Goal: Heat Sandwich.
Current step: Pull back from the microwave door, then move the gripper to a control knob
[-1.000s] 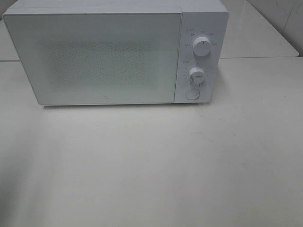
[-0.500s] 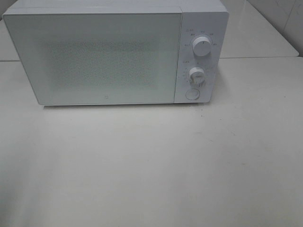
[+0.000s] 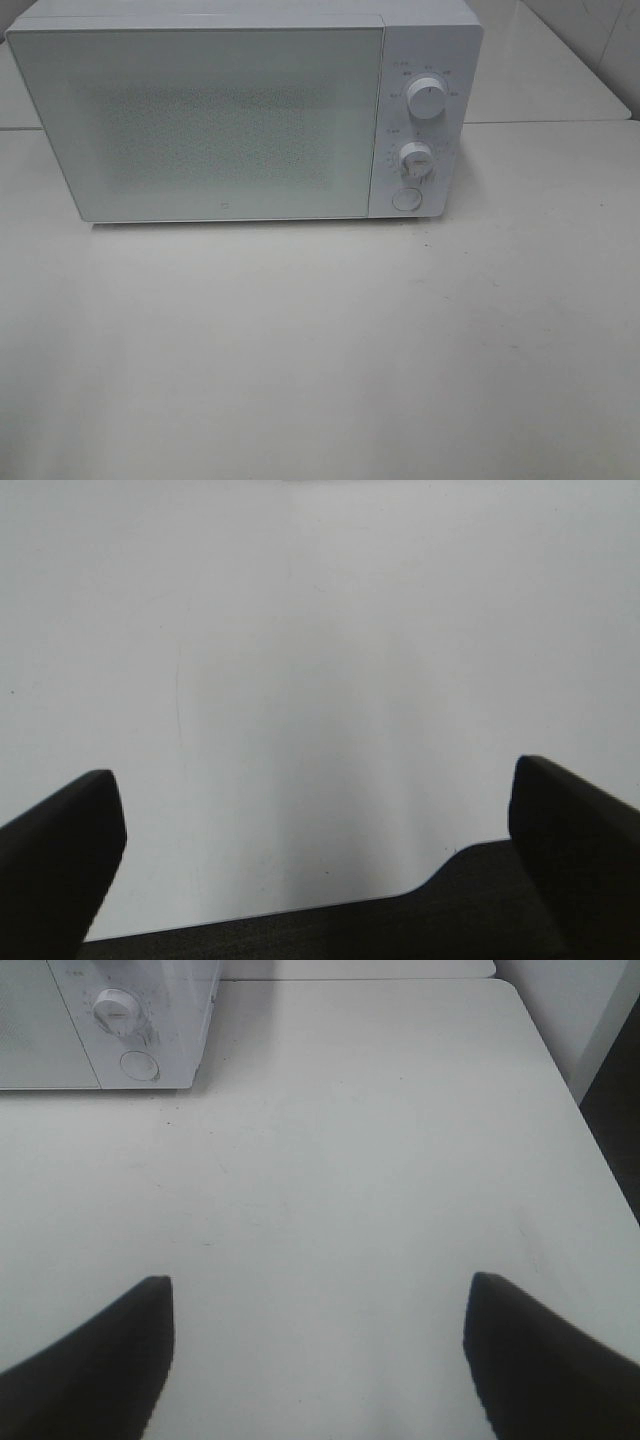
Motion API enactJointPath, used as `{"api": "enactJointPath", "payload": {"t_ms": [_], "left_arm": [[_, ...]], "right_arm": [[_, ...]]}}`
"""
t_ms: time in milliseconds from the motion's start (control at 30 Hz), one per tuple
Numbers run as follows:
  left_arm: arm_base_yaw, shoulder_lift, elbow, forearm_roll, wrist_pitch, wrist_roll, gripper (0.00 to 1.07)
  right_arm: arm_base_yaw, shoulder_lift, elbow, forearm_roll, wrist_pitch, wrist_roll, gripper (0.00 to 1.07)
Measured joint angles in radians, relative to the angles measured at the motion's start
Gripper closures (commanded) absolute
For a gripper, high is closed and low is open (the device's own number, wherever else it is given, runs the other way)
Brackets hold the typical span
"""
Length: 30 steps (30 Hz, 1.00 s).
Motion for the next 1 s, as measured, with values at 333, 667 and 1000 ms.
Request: {"api": "enactJointPath", "payload": {"t_ms": [333,667,1000], "left_arm": [[0.000,-0.184,0.000,0.002,0.001,-0.001,0.05],[0.000,-0.334,0.000,0.002,0.001,-0.001,0.05],[0.000,-0.335,0.000,0.002,0.001,-0.001,0.05]], "right_arm": [[0.000,0.000,0.000,0.000,0.000,0.000,0.31],[0.000,0.000,0.000,0.000,0.000,0.000,0.31],[0.000,0.000,0.000,0.000,0.000,0.000,0.31]]}}
